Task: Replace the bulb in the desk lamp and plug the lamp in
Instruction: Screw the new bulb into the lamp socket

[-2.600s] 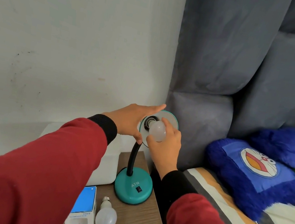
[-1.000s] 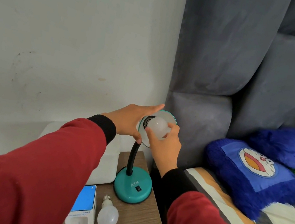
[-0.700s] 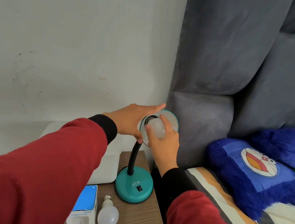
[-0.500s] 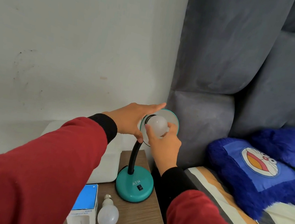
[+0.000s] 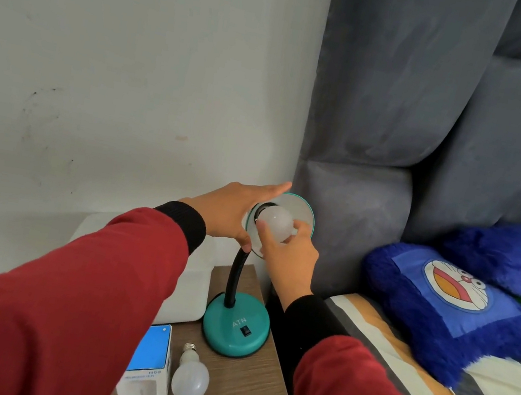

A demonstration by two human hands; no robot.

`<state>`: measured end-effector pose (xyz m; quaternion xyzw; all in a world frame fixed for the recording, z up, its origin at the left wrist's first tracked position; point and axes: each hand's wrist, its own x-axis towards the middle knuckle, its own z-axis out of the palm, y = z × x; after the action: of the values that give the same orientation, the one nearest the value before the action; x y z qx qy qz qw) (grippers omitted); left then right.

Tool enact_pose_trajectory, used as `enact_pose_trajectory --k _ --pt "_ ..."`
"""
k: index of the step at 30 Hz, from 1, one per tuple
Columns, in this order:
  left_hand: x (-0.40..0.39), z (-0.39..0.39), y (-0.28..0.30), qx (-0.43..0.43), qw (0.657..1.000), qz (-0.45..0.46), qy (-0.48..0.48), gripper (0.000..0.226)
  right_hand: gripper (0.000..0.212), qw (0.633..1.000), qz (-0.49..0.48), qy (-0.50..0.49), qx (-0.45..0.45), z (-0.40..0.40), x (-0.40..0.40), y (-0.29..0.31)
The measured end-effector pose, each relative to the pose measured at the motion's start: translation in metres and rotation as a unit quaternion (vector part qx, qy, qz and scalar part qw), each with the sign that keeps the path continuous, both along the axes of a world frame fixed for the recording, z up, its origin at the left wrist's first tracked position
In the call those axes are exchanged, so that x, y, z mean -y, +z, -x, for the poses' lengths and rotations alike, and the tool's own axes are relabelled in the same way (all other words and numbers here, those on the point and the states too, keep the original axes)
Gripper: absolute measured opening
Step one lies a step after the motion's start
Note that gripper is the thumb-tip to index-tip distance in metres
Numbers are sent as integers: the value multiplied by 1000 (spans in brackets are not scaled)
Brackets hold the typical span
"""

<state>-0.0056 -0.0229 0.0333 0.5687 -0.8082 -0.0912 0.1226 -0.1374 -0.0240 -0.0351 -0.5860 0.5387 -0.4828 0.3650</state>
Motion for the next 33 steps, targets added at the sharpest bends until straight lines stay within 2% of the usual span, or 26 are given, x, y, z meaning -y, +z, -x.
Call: enact_pose_trajectory --k 2,6,8,10,12,14,17,21,25,28,30,33 --pt "0 0 0 0 1000 -2 3 120 70 1000 17 -3 -6 1 -1 0" --pt "1 -1 -1 -1 1000 -1 1 121 61 998 46 14 -41 3 -1 0" --pt "1 -1 -1 -2 1000 -1 1 121 60 1000 21 -1 -5 1 1 -2" --pt "1 -1 -1 -2 1000 1 3 121 70 1000 -7 -8 21 0 0 -1" --pt "2 -1 -1 -2 1000 1 2 121 75 1000 3 -1 4 3 0 0" --pt "1 -1 -1 2 1000 1 1 120 71 1000 25 11 -15 5 -1 -1" --pt "0 0 0 11 1000 3 2 120 62 1000 6 7 17 3 2 -4" --pt "-1 0 0 10 1000 3 2 120 75 1000 4 4 29 1 4 -2" --pt "-1 0 0 8 1000 4 2 120 60 1000 26 9 12 1 4 -4" --pt "-1 0 0 8 1000 4 4 120 70 999 -3 -2 41 1 5 -1" --pt "0 1 0 6 1000 1 4 120 73 1000 24 11 15 3 5 -2" --pt "0 1 0 8 1000 -1 5 121 62 999 38 22 -5 4 6 -7"
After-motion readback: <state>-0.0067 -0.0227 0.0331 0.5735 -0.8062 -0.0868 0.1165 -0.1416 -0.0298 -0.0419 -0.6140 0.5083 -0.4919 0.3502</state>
